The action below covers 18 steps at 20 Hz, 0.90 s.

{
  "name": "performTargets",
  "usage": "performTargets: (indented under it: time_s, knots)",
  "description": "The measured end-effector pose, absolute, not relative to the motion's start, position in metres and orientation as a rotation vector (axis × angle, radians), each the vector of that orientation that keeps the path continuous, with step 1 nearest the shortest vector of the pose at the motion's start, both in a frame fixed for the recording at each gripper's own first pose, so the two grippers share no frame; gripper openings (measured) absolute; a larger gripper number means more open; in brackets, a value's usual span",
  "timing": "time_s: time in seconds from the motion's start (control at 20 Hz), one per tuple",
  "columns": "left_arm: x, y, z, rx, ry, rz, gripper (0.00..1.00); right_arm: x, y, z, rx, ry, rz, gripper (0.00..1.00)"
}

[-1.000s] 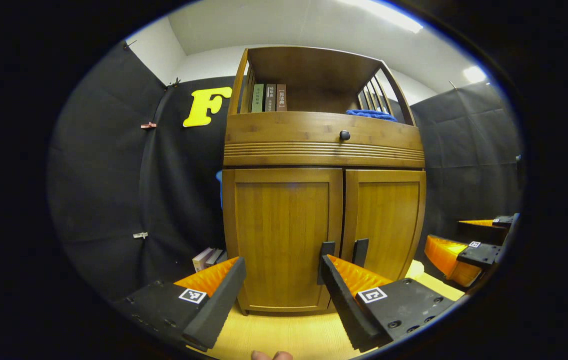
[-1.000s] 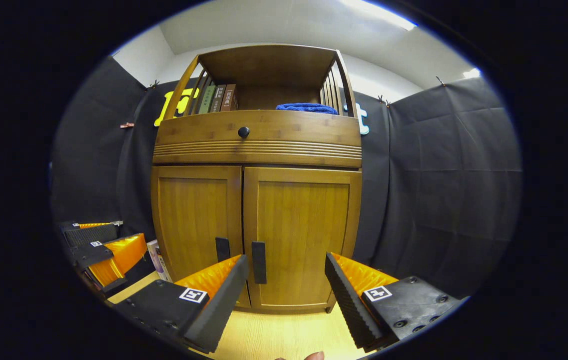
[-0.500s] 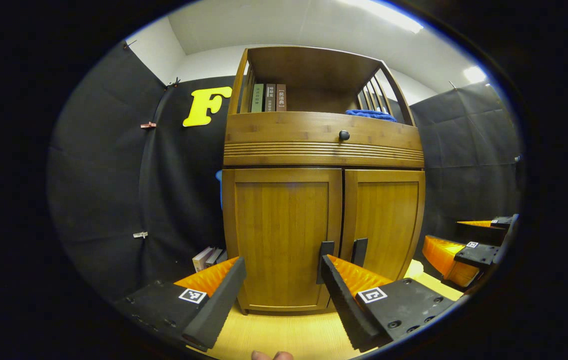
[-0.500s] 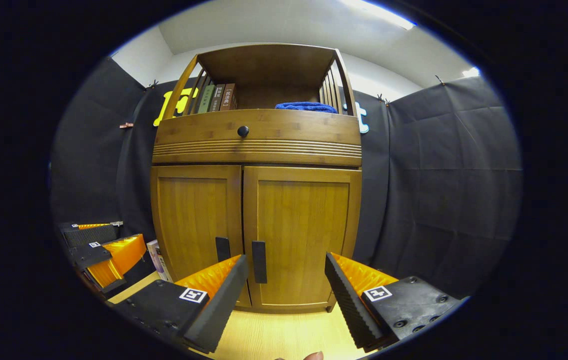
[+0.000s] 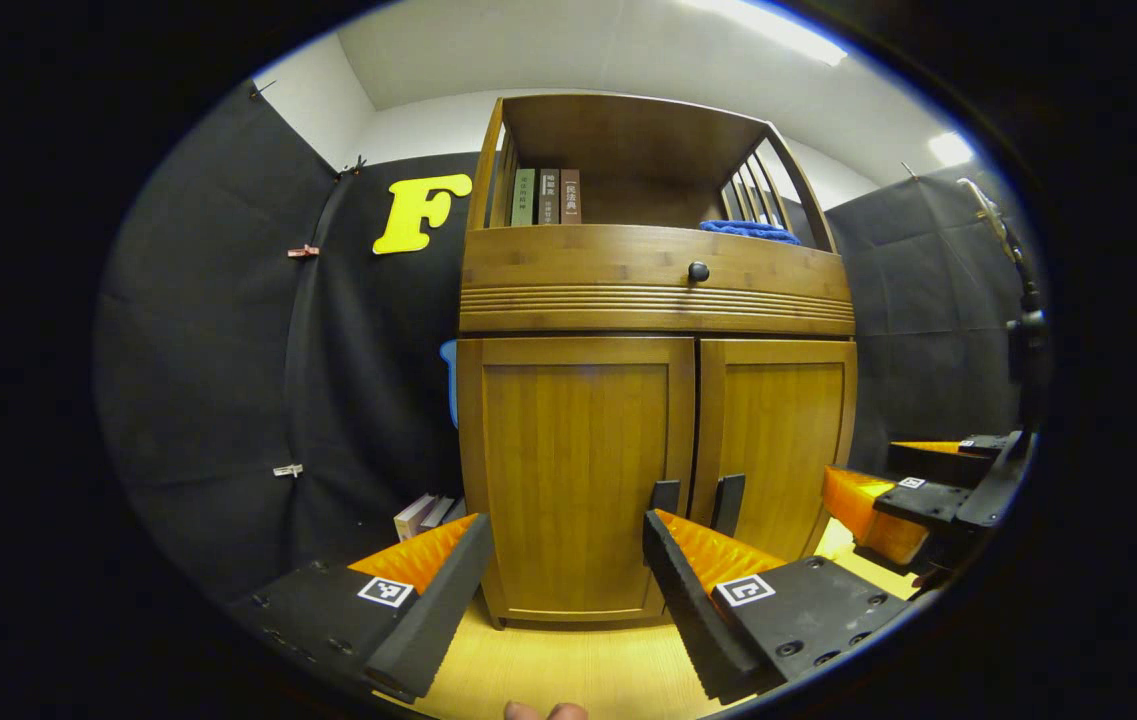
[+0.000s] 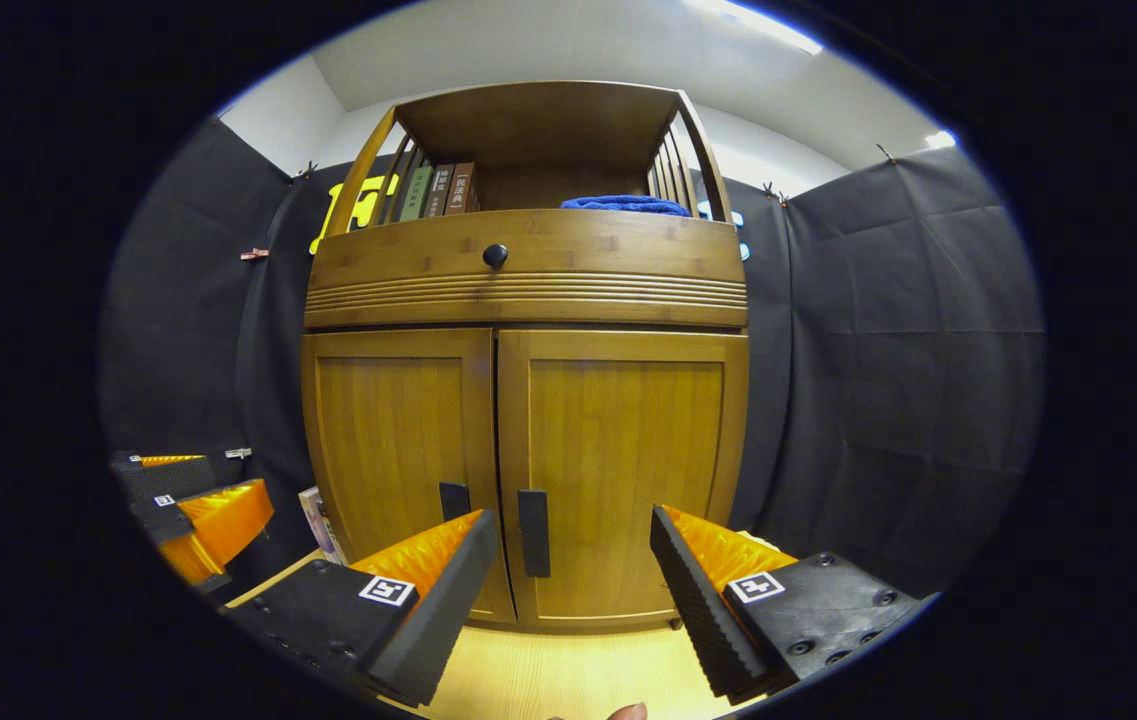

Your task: Open the right door of the double-door shoe cabinet with the right hand, and open the left door with the left hand.

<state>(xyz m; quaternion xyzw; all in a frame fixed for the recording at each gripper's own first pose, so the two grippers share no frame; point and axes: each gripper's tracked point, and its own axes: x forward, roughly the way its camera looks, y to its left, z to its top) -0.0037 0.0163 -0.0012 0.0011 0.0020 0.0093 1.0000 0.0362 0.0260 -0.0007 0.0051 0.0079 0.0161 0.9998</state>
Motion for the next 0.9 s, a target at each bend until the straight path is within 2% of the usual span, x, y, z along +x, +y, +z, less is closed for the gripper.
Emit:
performTargets:
  time_s: [0.4, 0.75, 0.9]
  knots:
    - [-0.007, 0.035, -0.005, -0.002, 0.002, 0.043, 0.94, 0.104, 0.061, -0.028, 0.058, 0.027, 0.119, 0.98]
    - [-0.008, 0.050, -0.017, -0.009, 0.026, 0.097, 0.94, 0.163, 0.067, -0.072, 0.043, 0.080, 0.103, 0.96]
    - [-0.009, 0.054, -0.019, -0.005, 0.036, 0.113, 0.94, 0.175, 0.067, -0.097, -0.005, 0.107, 0.090, 0.98]
